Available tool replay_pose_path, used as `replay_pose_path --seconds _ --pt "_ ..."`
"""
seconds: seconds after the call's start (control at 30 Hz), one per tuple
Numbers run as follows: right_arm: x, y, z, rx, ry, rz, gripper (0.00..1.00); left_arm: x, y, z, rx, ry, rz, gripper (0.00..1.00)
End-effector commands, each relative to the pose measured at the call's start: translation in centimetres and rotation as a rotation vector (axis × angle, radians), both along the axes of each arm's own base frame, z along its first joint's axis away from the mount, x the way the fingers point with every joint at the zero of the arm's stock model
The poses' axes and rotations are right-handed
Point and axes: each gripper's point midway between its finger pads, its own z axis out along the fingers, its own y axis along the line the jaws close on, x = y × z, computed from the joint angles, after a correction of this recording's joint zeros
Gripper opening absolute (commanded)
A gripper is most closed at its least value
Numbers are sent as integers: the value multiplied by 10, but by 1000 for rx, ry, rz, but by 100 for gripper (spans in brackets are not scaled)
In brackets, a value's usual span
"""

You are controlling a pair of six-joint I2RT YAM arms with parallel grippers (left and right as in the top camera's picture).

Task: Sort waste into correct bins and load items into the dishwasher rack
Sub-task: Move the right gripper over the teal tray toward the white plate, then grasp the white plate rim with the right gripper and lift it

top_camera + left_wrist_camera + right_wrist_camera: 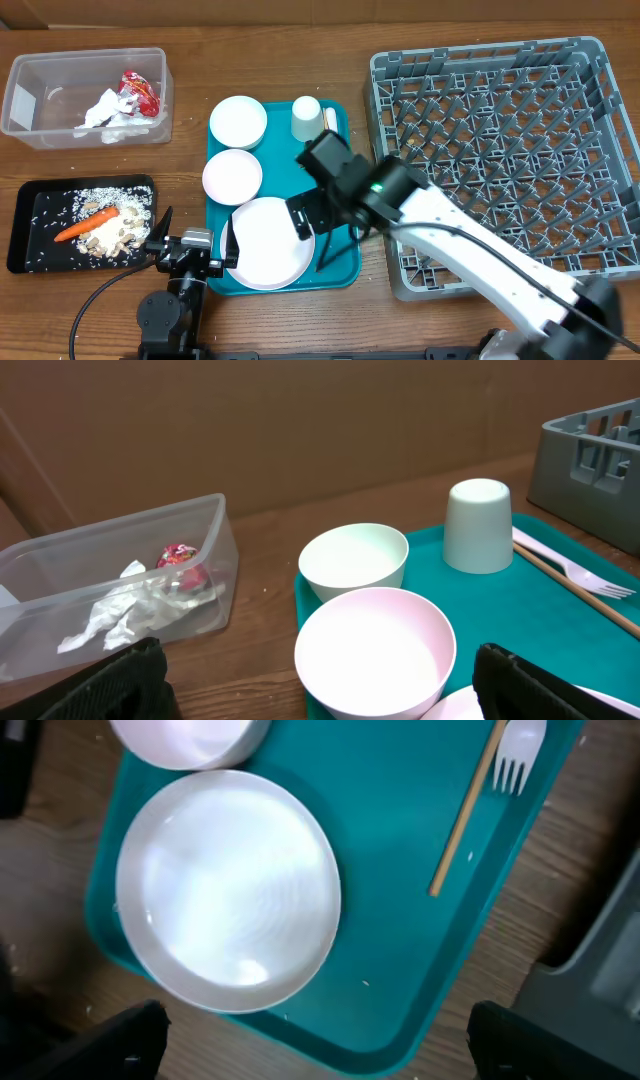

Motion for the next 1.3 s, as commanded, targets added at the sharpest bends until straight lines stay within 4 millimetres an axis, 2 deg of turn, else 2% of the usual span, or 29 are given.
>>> replay_pose_path --seconds 0.0,0.13,0.33,0.53,0.6,0.67,0.87,0.97,1.27 --pt "1 15 -10 35 58 -12 100 0 3 0 0 -6 13 100" --pt "-3 25 -30 35 127 4 100 0 3 0 0 -6 13 100" --pt "4 33 -61 6 157 1 100 0 3 0 0 -6 13 100" --pt "7 40 -77 3 163 -2 98 0 3 0 0 -6 13 100" --pt "6 40 -85 -11 179 -19 92 0 3 0 0 -6 13 100" --pt "4 38 -98 -34 205 -36 91 0 3 0 0 -6 13 100" --pt "1 34 -133 -98 262 -49 74 0 3 0 0 -6 13 100" --pt "1 32 -140 -114 269 -77 72 0 3 0 0 -6 13 100" --pt "-1 24 -154 -140 280 -135 53 0 3 0 0 -6 13 100"
